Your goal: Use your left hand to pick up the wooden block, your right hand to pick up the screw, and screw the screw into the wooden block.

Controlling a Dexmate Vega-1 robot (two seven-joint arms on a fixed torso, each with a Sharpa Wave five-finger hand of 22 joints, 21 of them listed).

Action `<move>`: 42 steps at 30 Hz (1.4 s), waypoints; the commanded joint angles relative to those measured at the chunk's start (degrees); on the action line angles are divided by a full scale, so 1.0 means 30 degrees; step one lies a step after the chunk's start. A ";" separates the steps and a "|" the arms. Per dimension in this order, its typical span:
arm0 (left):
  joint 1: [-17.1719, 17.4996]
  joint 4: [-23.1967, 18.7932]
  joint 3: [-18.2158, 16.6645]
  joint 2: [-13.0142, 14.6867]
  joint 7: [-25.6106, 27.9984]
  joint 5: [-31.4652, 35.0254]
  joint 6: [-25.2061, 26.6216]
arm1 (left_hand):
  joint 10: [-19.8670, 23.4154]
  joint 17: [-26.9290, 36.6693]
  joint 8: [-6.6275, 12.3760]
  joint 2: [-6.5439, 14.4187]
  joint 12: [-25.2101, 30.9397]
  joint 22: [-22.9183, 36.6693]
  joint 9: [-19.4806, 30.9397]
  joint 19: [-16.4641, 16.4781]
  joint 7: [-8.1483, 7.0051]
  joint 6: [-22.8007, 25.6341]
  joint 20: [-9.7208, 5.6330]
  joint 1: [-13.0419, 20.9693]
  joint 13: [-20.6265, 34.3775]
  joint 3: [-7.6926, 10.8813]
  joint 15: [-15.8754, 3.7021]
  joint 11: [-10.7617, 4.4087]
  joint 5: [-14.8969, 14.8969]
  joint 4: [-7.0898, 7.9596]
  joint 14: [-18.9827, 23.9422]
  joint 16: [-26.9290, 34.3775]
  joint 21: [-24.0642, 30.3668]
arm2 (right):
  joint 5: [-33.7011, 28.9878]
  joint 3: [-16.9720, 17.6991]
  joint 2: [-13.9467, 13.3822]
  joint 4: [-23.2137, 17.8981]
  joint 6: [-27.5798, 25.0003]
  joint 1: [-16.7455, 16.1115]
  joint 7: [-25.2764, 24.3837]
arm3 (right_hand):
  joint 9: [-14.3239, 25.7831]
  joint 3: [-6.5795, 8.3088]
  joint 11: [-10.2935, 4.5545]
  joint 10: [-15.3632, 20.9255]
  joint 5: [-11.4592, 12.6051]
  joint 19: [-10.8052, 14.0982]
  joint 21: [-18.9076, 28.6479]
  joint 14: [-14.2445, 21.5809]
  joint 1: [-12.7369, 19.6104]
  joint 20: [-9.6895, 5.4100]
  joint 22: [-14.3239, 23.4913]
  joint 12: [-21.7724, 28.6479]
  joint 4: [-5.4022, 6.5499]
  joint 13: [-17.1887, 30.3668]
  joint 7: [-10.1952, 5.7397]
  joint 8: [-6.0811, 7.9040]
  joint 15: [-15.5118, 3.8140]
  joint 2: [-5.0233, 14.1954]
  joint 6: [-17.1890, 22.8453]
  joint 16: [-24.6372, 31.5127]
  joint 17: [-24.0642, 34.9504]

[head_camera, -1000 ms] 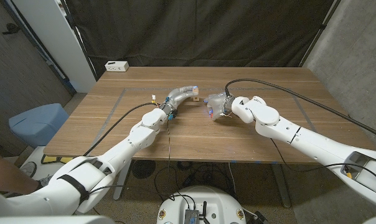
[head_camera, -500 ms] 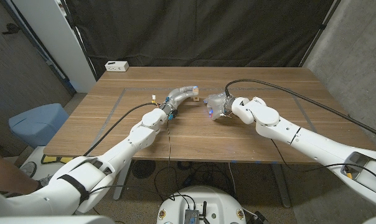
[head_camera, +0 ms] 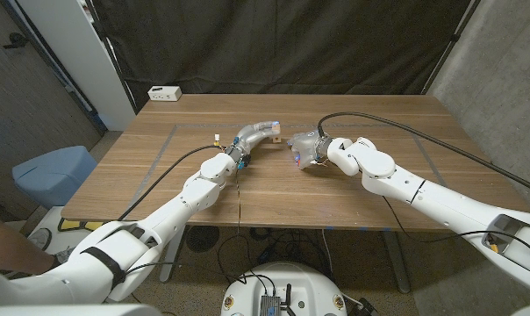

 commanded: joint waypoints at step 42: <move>0.0309 -0.0251 0.0194 -0.0116 -0.0265 0.0162 -0.0710 | 0.0501 0.0053 0.0245 0.0987 0.0028 0.0110 0.0183 0.0124 0.0706 0.1417 -0.0036 -0.0567 0.0791 0.0005 -0.1976 -0.0314 0.0154 0.0024 0.0200 -0.0001 0.0141 | 0.3331 0.2923 -0.1134 -0.2859 -0.1851 -0.1798 -0.1053 | 0.0502 0.0464 0.0196 0.0932 -0.0025 0.0932 0.0124 0.0605 0.0282 -0.1055 -0.0001 0.0096 0.0078 0.0071 0.0221 0.1006 -0.1017 -0.0062 0.0558 0.0108 0.0078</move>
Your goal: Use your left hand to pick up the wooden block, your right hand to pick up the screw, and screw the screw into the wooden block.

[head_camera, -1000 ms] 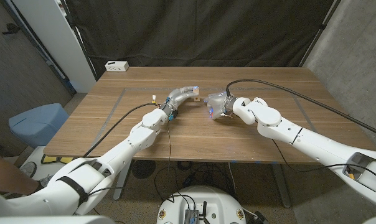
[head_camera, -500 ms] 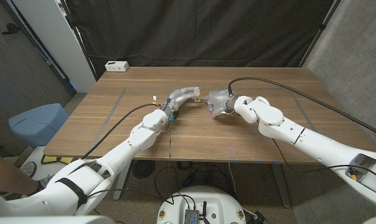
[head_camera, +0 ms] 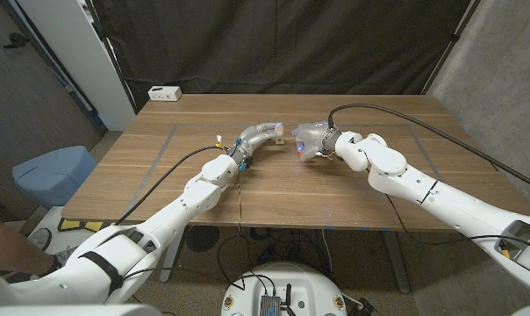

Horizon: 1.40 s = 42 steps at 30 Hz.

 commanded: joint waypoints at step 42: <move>-0.0697 0.2097 0.0504 -0.1318 -0.0900 0.0492 -0.2463 | 0.0422 0.0071 0.0162 0.0995 -0.0052 0.0128 0.0183 0.0161 0.0529 0.1284 -0.0184 -0.0579 0.0782 -0.0050 -0.2076 -0.0297 0.0062 0.0014 0.0186 -0.0040 0.0155 | 0.8457 0.4495 -0.1157 -0.4195 -0.4413 -0.3555 -0.4746 | 0.0115 0.0374 0.0364 0.0511 0.0013 0.0265 0.0033 0.0346 -0.0018 -0.0635 0.0041 -0.0074 0.0090 0.0073 0.0288 0.0483 -0.0746 -0.0010 0.0133 0.0063 0.0119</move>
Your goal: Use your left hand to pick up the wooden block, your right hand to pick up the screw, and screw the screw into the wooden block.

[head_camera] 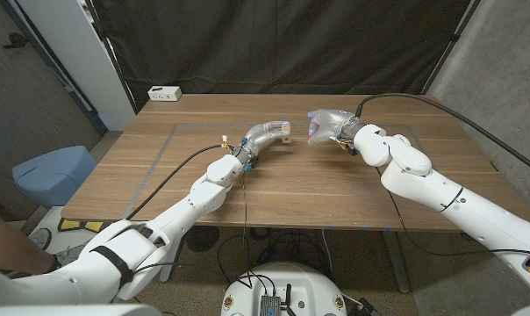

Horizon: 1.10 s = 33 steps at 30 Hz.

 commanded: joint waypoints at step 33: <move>-0.1489 0.3114 0.0766 -0.2010 -0.0749 0.0600 -0.1888 | 0.0333 0.0078 0.0193 0.1022 0.0020 0.0036 0.0180 0.0046 0.0535 0.1411 -0.0069 -0.0526 0.0822 0.0032 -0.2110 -0.0270 0.0057 0.0081 0.0230 -0.0036 0.0157 | 0.9265 0.3234 0.0705 0.0590 0.3634 -0.2471 -0.7498 | -0.0717 0.0287 0.0477 0.0300 0.0145 0.0143 0.0015 0.0345 -0.0246 -0.0570 0.0039 -0.0130 0.0084 0.0078 0.0451 0.0070 -0.0613 0.0110 0.0420 0.0065 0.0126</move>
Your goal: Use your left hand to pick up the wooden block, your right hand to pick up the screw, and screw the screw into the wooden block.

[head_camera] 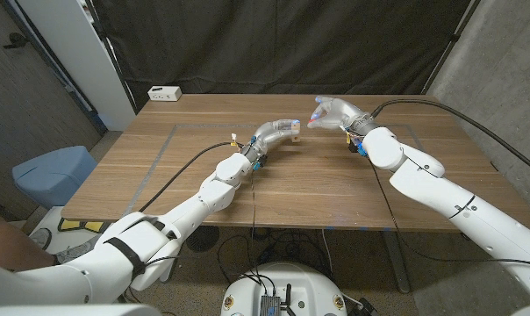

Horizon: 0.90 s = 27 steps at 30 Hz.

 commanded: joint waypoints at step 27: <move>-0.1347 0.3192 0.0659 -0.2079 0.0018 0.0802 -0.2303 | 0.0403 0.0086 0.0186 0.1039 0.0120 0.0043 0.0179 0.0074 0.0532 0.1431 -0.0051 -0.0545 0.0858 -0.0016 -0.2051 -0.0257 0.0074 0.0076 0.0258 -0.0034 0.0168 | 0.3795 0.1091 0.1614 0.1578 0.4091 -0.1152 -0.4521 | -0.0539 0.0218 0.0369 0.0345 0.0313 0.0259 0.0029 0.0414 -0.0376 -0.0524 0.0039 -0.0009 0.0123 0.0083 0.0265 0.0026 -0.0567 0.0115 0.0224 0.0113 0.0121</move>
